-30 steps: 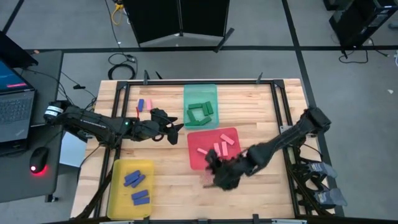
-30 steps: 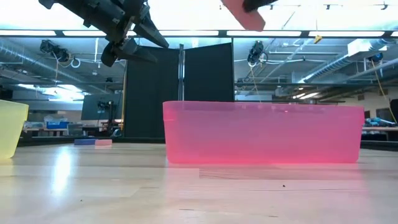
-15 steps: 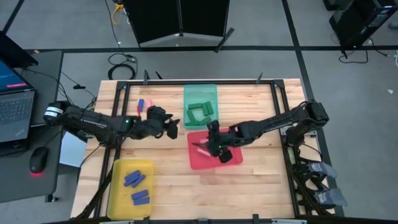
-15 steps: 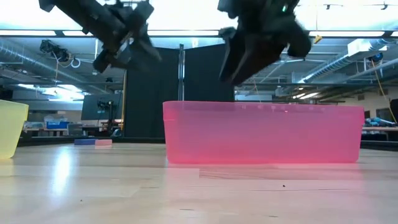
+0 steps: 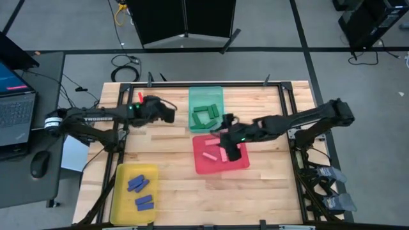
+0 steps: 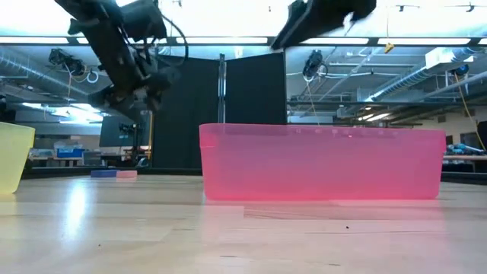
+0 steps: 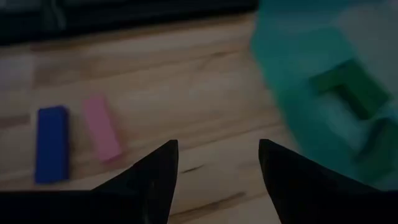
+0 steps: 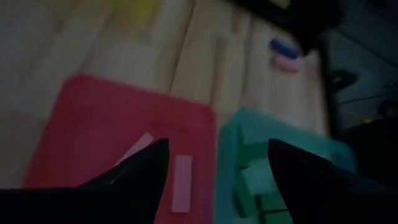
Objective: Sort blocks
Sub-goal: Put the blue block into the yellow bin
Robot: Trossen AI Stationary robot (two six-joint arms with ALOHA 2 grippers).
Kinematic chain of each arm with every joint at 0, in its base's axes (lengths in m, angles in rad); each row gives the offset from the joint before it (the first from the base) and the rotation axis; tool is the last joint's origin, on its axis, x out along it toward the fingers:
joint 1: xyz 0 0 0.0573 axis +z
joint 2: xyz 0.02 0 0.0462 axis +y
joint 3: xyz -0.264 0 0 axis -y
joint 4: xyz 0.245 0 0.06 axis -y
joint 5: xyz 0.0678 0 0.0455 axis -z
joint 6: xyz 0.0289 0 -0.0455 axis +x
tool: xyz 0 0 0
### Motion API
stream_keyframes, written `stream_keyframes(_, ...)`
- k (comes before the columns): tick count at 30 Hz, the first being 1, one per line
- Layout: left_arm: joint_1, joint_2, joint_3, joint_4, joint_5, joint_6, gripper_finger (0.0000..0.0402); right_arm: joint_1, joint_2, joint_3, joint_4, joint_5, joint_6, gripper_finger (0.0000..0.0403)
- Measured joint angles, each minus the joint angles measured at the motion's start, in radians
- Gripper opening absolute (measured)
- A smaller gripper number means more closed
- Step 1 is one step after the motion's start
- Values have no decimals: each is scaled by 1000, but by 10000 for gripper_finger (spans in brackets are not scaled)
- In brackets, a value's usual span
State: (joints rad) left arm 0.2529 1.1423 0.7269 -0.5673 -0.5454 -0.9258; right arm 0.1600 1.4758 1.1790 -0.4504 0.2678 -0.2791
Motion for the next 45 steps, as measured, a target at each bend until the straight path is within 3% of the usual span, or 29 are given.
stream_keyframes(7,215,0,0,-65,149,108,230,5,-201,-27,-25,2,48,273)
stream_keyframes(20,502,14,0,-176,205,260,230,67,-478,-357,159,19,200,251)
stream_keyframes(27,583,52,0,-204,255,317,229,101,-504,-464,251,53,243,249)
stream_keyframes(45,661,272,1,-184,349,428,229,167,-487,-500,385,56,252,247)
